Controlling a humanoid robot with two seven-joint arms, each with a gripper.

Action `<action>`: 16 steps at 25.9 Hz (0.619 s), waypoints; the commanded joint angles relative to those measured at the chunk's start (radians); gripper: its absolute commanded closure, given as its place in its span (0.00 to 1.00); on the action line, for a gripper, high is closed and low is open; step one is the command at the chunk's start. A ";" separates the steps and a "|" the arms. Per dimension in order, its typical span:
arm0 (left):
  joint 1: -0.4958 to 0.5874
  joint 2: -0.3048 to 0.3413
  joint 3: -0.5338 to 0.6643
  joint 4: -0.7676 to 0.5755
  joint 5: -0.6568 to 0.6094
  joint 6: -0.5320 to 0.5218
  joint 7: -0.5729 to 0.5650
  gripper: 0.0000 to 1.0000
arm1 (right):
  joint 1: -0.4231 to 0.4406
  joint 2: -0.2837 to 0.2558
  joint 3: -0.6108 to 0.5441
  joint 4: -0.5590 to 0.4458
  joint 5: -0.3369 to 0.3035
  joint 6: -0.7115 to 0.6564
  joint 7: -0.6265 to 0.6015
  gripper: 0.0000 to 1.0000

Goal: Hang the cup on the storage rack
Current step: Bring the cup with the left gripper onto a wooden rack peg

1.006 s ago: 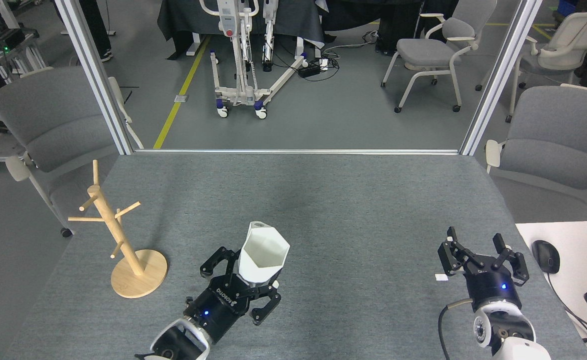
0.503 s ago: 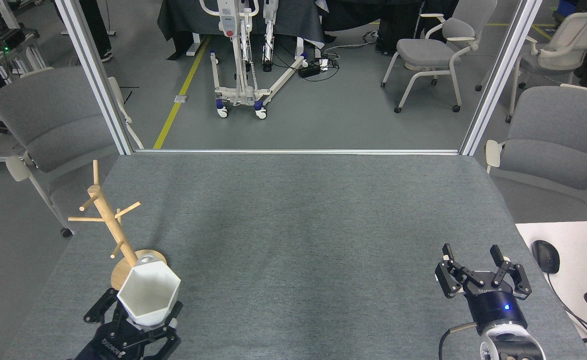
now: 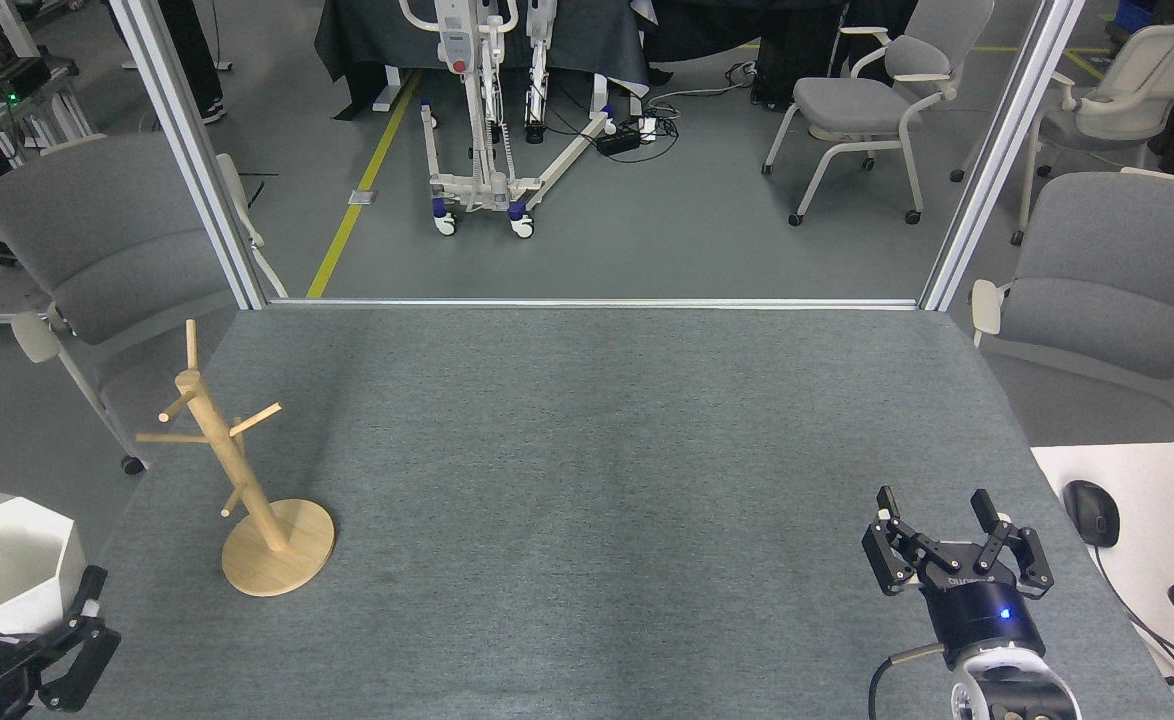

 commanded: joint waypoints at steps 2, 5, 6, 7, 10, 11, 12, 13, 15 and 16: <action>-0.093 0.028 -0.046 0.120 0.006 -0.001 -0.010 1.00 | -0.001 0.002 0.000 0.000 -0.001 0.001 0.000 0.00; -0.104 0.026 -0.077 0.137 0.006 -0.001 -0.013 1.00 | -0.002 0.002 0.000 0.005 -0.001 0.000 0.000 0.00; -0.115 0.026 -0.091 0.139 0.004 -0.001 -0.013 1.00 | -0.002 0.002 0.000 0.008 0.000 0.000 0.000 0.00; -0.126 0.028 -0.106 0.139 0.003 -0.001 -0.013 1.00 | -0.002 0.002 0.002 0.009 0.000 0.000 0.000 0.00; -0.136 0.026 -0.120 0.142 0.003 -0.001 -0.015 1.00 | -0.002 0.001 0.002 0.011 0.000 0.001 0.000 0.00; -0.139 0.025 -0.127 0.142 0.001 -0.001 -0.015 1.00 | -0.002 0.001 0.003 0.012 -0.001 0.001 0.000 0.00; -0.149 0.026 -0.144 0.142 0.001 -0.001 -0.015 1.00 | -0.002 0.001 0.003 0.012 0.000 0.001 0.000 0.00; -0.164 0.028 -0.161 0.145 0.001 -0.001 -0.015 1.00 | -0.002 0.001 0.003 0.014 0.000 0.001 0.000 0.00; -0.176 0.028 -0.181 0.159 -0.003 -0.001 -0.016 1.00 | -0.002 0.001 0.003 0.014 0.000 0.001 0.000 0.00; -0.179 0.028 -0.193 0.169 -0.003 -0.001 -0.016 1.00 | -0.002 0.001 0.003 0.014 0.000 0.001 0.000 0.00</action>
